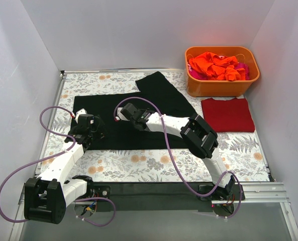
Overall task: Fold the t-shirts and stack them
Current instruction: Fold the tshirt
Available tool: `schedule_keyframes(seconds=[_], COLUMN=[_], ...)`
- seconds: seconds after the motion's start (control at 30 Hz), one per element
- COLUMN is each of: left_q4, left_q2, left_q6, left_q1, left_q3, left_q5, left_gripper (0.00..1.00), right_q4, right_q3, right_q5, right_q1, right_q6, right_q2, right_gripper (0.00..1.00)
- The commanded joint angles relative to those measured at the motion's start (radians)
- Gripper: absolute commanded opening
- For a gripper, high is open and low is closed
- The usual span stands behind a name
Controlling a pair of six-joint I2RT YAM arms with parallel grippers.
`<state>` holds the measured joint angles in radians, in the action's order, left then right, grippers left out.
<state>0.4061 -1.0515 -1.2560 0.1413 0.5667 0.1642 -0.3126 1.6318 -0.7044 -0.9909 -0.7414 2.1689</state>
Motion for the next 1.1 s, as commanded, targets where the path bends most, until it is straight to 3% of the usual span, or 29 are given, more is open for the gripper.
schedule_keyframes(seconds=[0.0,0.33,0.4,0.6,0.77,0.83,1.07], left_q4=[-0.016,-0.016,-0.018,-0.016,-0.016,-0.016,-0.032], left_q2=[0.008,0.008,0.007,0.01,0.008,0.01,0.002], left_q6=[0.007,0.006,0.009,0.006,0.007,0.007,0.004], left_q1=[0.004,0.004,0.004,0.004,0.004,0.004,0.006], left_q3=[0.009,0.009,0.009,0.007,0.009,0.009,0.047], left_q5=[-0.006,-0.006,-0.008,-0.008,-0.005,-0.003,-0.067], left_gripper=[0.96,0.96,0.96,0.96,0.96,0.97,0.96], right_q4=[0.05,0.056,0.058,0.056,0.046,0.021,-0.16], right_q3=[0.002,0.016,0.017,0.025,0.036,-0.004,-0.167], right_q5=[-0.012,-0.02,-0.018,-0.02,-0.041,-0.041,0.12], right_q1=[-0.012,-0.034,-0.038,-0.043,-0.046,-0.038,0.063], right_q6=[-0.019,-0.035,-0.035,-0.027,0.014,0.068,0.414], right_q2=[0.015,0.034,0.039,0.028,-0.035,-0.092,-0.294], right_gripper=[0.09,0.11,0.23,0.24,0.41,0.48,0.47])
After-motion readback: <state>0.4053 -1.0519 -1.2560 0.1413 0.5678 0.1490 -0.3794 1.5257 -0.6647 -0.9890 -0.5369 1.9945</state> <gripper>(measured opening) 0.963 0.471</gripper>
